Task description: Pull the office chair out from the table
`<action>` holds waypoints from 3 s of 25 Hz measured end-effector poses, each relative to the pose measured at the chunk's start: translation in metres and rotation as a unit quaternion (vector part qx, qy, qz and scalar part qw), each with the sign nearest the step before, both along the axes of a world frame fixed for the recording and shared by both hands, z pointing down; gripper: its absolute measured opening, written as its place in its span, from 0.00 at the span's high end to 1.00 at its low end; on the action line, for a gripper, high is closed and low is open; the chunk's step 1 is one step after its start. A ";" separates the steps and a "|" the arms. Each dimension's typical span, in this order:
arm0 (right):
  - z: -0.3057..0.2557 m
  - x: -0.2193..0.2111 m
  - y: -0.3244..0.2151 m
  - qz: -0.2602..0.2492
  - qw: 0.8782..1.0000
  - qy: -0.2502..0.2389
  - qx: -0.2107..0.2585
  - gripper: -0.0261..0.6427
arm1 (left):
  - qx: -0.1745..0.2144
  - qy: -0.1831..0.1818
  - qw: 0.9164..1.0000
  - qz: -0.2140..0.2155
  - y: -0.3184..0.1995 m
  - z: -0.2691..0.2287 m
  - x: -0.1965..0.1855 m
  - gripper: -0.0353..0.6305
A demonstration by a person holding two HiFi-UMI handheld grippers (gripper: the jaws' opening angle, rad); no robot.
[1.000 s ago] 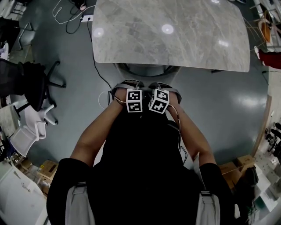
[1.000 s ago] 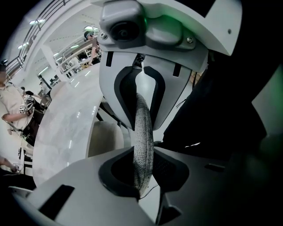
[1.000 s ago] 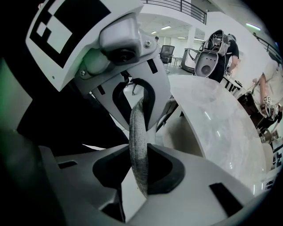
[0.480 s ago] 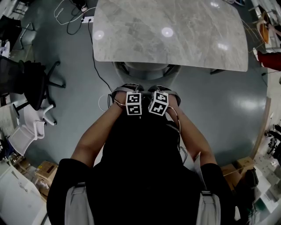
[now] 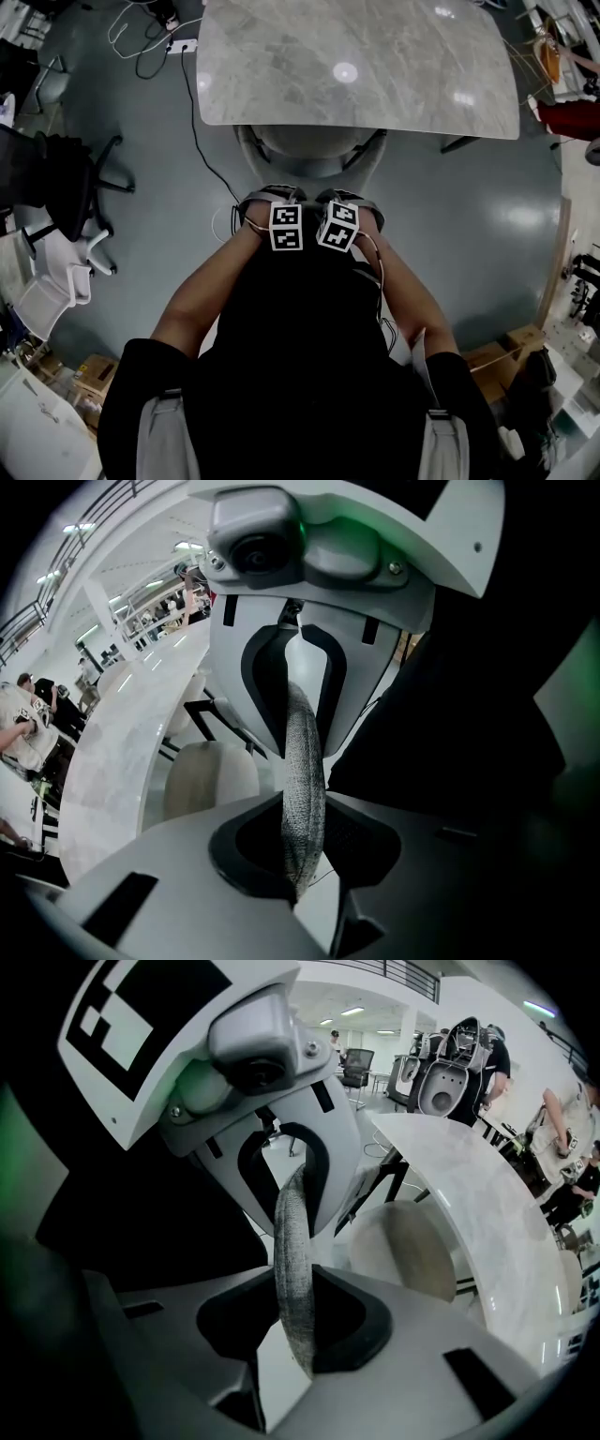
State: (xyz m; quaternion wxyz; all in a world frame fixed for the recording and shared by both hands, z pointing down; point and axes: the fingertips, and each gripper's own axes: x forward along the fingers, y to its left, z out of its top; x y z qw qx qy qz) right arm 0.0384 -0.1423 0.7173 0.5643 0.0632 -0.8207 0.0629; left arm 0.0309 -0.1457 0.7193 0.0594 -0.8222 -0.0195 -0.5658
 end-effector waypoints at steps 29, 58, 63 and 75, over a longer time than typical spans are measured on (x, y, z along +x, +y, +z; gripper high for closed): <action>0.004 -0.014 0.152 0.041 0.999 0.004 0.004 0.82 | -0.005 0.002 1.000 0.025 0.152 0.003 -0.014 0.83; 0.007 -0.012 0.267 0.034 0.999 0.010 -0.003 0.82 | -0.013 0.002 1.000 0.018 0.267 0.006 -0.012 0.83; 0.007 -0.021 0.282 0.048 0.999 0.005 -0.003 0.82 | -0.014 0.000 1.000 0.025 0.282 0.007 -0.021 0.83; 0.009 -0.031 0.325 0.065 0.998 0.009 -0.003 0.82 | -0.021 -0.002 0.999 0.039 0.325 0.008 -0.032 0.83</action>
